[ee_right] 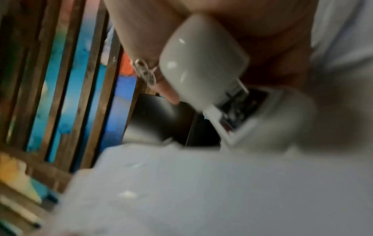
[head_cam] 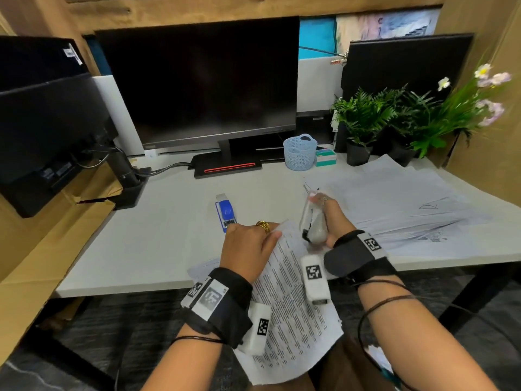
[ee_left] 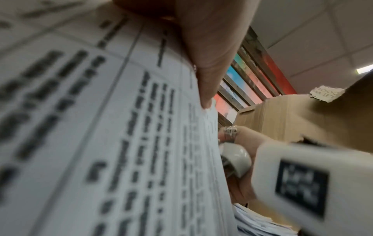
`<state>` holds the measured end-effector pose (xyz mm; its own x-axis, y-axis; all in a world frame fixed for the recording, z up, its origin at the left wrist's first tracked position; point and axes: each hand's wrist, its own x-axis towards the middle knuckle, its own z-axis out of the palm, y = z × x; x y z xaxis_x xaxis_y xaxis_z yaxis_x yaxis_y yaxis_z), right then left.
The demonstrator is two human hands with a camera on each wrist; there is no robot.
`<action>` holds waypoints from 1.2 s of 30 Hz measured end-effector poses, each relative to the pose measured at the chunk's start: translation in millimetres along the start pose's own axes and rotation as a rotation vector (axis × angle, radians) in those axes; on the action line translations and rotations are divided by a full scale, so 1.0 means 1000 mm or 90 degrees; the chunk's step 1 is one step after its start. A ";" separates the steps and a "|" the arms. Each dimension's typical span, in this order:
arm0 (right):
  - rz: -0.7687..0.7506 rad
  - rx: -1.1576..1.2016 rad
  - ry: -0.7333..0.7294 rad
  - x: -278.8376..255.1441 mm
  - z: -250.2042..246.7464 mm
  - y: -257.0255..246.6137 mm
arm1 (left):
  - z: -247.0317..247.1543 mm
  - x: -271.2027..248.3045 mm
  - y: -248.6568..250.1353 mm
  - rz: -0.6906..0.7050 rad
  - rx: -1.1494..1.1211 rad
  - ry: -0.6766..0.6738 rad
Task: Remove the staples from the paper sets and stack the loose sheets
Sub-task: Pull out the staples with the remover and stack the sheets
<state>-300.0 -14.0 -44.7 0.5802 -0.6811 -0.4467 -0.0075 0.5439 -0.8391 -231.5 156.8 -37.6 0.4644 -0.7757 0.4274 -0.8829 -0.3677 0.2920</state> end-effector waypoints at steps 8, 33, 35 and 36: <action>-0.140 -0.725 0.073 0.006 0.005 -0.011 | -0.009 0.005 -0.013 -0.051 0.002 -0.045; -0.892 -0.349 -0.111 -0.058 -0.024 0.016 | -0.020 0.008 -0.012 0.216 -0.301 0.268; -0.935 -0.356 -0.098 -0.062 -0.030 0.015 | -0.017 0.007 -0.010 0.249 -0.295 0.259; -0.947 -0.353 -0.095 -0.063 -0.033 0.015 | -0.016 0.007 -0.008 0.256 -0.298 0.257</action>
<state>-363.5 20.8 -39.3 0.4117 -0.3478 0.8423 0.3505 -0.7928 -0.4987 -220.0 162.8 -23.3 0.1802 -0.5226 0.8333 -0.9100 0.2330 0.3429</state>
